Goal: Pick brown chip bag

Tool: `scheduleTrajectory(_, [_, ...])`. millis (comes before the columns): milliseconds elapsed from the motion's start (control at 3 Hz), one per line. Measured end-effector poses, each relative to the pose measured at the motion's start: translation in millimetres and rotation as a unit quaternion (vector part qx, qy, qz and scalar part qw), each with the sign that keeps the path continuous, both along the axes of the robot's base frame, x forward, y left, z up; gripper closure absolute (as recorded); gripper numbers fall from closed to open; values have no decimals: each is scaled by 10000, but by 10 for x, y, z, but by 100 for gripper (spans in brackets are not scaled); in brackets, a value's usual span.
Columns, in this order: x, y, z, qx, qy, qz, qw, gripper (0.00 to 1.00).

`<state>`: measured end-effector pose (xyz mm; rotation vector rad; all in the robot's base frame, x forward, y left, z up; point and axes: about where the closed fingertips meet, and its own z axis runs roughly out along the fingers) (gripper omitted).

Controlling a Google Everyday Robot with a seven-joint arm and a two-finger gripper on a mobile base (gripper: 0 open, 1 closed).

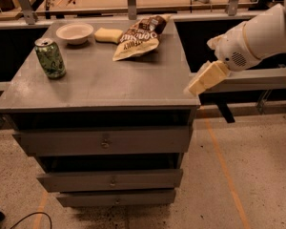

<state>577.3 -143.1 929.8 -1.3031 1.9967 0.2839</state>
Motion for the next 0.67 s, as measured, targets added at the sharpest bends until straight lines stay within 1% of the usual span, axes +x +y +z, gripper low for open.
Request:
scheduleTrajectory(333, [506, 153, -145, 505, -264, -461, 9973, 0])
scheduleTrajectory(667, [1058, 340, -169, 1242, -550, -879, 9868, 0])
